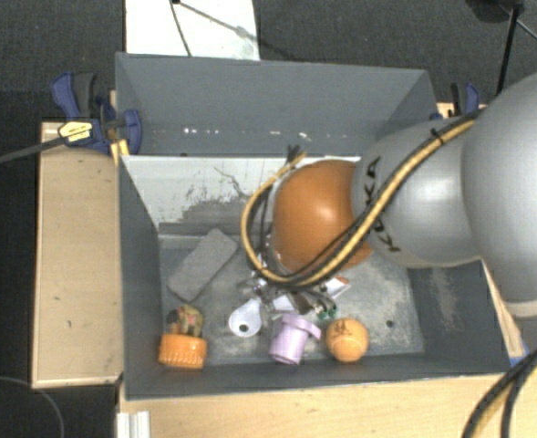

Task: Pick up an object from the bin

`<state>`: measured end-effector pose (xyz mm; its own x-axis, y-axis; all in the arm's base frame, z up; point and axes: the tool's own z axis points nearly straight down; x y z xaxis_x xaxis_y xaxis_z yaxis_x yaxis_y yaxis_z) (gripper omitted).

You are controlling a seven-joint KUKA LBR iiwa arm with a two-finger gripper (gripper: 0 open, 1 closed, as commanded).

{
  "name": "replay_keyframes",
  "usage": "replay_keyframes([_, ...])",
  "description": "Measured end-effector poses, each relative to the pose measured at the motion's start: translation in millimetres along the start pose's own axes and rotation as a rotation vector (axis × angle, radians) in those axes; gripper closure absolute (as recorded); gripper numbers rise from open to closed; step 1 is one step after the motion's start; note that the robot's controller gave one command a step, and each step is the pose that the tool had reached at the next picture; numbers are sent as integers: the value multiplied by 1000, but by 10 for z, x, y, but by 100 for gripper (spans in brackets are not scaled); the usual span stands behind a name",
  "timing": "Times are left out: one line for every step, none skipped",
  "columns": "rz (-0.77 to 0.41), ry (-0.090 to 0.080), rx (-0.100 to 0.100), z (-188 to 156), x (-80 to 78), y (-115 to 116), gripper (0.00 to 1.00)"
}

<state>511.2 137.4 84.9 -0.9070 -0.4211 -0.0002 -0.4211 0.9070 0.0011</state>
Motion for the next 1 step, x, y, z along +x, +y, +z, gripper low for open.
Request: replay_keyframes([-22,-11,2,-1875,-142,124,100])
